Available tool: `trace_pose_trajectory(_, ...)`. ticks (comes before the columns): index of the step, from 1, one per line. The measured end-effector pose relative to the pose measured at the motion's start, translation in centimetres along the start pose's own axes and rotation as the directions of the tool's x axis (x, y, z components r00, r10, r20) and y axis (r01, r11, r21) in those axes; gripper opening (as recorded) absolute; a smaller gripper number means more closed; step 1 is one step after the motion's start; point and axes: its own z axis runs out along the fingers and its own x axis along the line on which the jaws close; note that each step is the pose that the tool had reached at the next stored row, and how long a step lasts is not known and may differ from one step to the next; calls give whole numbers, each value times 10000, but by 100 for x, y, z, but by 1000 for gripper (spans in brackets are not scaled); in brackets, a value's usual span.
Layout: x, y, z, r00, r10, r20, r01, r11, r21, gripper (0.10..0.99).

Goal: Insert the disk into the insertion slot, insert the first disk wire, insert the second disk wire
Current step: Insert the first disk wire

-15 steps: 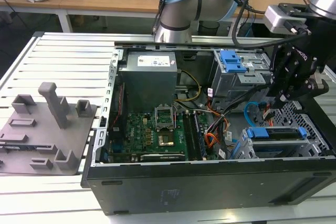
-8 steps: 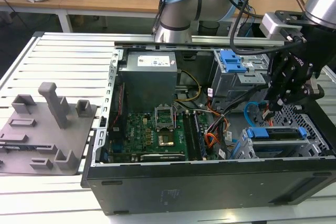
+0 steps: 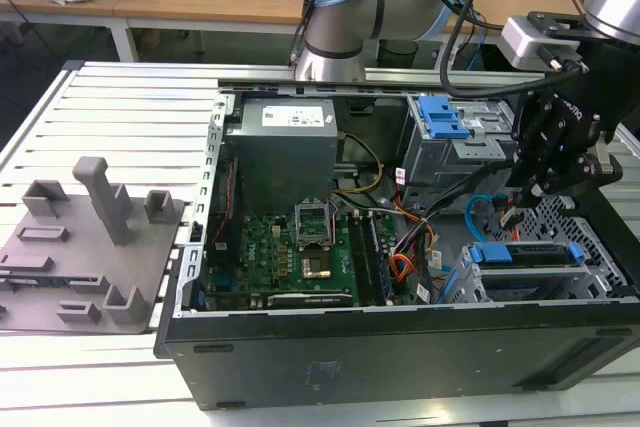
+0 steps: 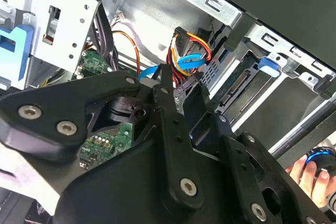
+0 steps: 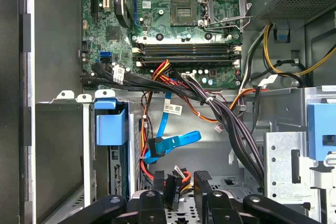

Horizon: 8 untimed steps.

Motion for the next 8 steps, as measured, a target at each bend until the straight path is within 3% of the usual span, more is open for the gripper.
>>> trace_pose_trajectory(2, 0, 0, -2, 10000, 1, -3, -1, 10000, 0, 361)
trace_pose_trajectory(3, 0, 0, -2, 10000, 1, -3, -1, 10000, 0, 282)
trace_pose_trajectory(4, 0, 0, -2, 10000, 1, -2, -1, 10000, 0, 282)
trace_pose_trajectory(6, 0, 0, -2, 10000, 0, -2, 0, 10000, 0, 165)
trace_pose_trajectory(8, 0, 0, -2, 10000, 0, -2, 0, 10000, 0, 165)
